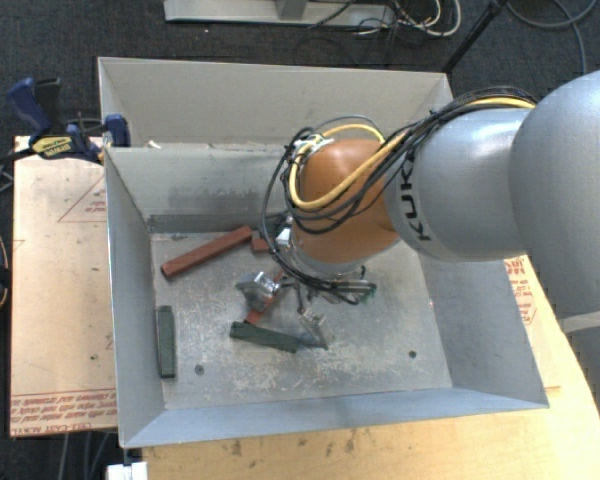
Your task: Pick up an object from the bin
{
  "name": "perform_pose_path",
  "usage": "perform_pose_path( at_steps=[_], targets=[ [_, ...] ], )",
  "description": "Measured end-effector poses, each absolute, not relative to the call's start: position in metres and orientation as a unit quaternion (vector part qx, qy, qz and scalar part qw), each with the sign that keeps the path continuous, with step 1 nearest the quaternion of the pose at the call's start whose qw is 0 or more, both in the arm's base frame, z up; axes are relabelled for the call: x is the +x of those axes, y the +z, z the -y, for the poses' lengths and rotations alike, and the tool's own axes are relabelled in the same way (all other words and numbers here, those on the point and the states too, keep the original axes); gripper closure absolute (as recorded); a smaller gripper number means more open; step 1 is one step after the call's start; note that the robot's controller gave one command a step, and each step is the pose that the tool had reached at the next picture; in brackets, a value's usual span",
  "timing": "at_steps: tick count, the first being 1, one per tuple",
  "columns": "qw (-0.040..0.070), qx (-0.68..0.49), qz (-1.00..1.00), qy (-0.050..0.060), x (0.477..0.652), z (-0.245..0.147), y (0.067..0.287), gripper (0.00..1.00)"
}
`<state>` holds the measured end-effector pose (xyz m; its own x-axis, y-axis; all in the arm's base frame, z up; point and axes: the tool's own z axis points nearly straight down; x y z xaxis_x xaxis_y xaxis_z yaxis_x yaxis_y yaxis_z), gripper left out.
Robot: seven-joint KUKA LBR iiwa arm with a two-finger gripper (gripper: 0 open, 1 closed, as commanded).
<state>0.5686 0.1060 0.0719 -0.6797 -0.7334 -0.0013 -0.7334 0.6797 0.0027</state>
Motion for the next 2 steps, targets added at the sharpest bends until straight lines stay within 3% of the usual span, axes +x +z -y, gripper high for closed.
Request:
perform_pose_path(
  at_steps=[1, 2],
  targets=[
    [0.000, -0.400, -0.916, 0.001, 0.569, -0.106, 0.073, 0.00],
    [0.006, -0.483, -0.876, 0.000, 0.580, -0.133, 0.075, 1.00]
  ],
)
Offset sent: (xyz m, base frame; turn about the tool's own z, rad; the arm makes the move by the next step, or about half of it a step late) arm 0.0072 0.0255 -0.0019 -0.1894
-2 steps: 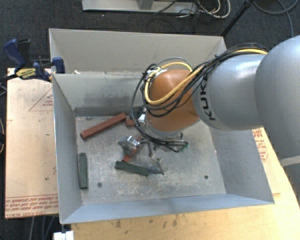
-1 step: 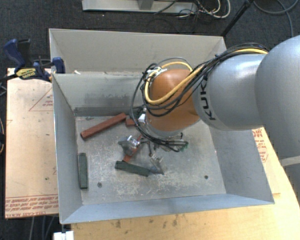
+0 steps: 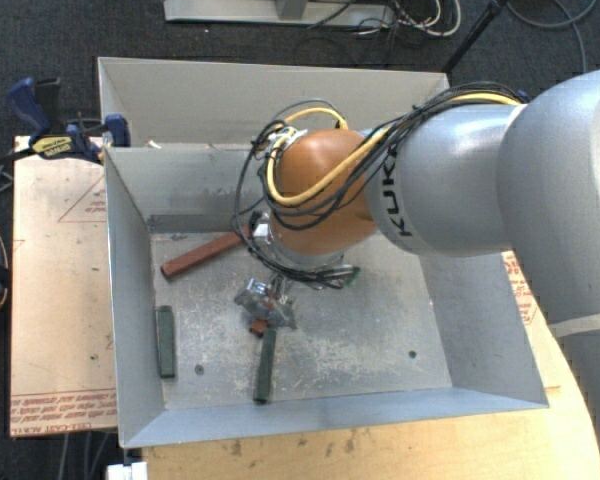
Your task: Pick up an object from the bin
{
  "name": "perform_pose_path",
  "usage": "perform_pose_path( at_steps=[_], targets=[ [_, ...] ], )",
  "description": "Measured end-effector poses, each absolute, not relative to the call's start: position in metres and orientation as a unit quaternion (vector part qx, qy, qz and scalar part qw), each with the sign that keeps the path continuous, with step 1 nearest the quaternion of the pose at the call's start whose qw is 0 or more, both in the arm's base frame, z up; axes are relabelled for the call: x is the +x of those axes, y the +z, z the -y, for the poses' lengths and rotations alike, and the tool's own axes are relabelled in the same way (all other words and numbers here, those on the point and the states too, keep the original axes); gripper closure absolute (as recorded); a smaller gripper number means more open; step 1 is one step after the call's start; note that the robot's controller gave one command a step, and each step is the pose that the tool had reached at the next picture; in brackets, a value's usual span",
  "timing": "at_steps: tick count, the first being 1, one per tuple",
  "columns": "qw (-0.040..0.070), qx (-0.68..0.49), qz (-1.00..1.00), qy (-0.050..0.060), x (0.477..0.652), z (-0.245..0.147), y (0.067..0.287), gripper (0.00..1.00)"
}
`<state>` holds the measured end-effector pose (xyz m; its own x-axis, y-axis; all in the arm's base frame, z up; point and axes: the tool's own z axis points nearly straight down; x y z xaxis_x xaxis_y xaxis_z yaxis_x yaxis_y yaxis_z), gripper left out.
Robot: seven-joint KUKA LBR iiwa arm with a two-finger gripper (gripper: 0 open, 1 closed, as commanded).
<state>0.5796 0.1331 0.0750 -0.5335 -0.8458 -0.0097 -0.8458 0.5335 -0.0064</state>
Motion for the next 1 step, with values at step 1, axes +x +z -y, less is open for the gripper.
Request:
perform_pose_path(
  at_steps=[1],
  targets=[
    [0.002, -0.483, -0.876, 0.001, 0.5765, -0.1323, 0.0703, 0.00]
  ],
)
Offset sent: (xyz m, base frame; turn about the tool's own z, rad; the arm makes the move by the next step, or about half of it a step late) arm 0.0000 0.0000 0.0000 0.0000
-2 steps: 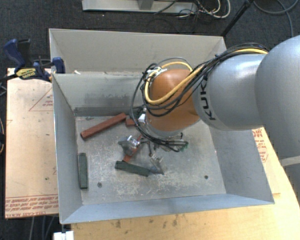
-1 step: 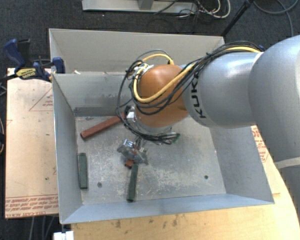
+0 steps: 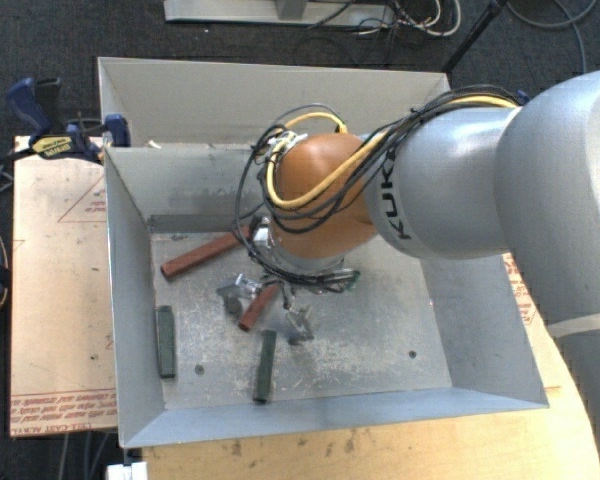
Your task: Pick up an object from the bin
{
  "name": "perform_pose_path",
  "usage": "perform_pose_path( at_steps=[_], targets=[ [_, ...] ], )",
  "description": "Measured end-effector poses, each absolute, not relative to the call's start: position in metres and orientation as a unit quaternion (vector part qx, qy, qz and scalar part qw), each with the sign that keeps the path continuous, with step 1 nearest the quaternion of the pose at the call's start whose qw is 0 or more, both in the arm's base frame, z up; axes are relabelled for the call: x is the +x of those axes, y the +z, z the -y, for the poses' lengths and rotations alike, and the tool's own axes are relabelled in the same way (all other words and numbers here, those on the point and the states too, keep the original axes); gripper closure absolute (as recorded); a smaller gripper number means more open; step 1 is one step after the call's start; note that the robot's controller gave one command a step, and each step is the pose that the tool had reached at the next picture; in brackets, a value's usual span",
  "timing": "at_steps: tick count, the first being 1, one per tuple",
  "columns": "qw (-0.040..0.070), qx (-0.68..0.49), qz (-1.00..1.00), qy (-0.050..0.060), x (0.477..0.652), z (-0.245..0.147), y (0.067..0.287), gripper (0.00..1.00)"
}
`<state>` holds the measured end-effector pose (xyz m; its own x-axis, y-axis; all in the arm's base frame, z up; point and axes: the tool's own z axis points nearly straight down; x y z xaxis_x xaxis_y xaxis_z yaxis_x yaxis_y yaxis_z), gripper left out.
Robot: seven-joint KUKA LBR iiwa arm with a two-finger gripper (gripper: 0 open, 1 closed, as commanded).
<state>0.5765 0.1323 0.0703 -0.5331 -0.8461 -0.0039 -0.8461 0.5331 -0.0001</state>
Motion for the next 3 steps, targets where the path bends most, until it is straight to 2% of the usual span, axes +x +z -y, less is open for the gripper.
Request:
perform_pose_path(
  at_steps=[1, 2, 3],
  targets=[
    [0.001, -0.483, -0.876, 0.001, 0.5766, -0.1320, 0.0707, 1.00],
    [0.002, -0.483, -0.876, 0.001, 0.5764, -0.1323, 0.0702, 0.00],
    [0.001, -0.483, -0.876, 0.001, 0.5766, -0.1320, 0.0707, 1.00]
  ],
)
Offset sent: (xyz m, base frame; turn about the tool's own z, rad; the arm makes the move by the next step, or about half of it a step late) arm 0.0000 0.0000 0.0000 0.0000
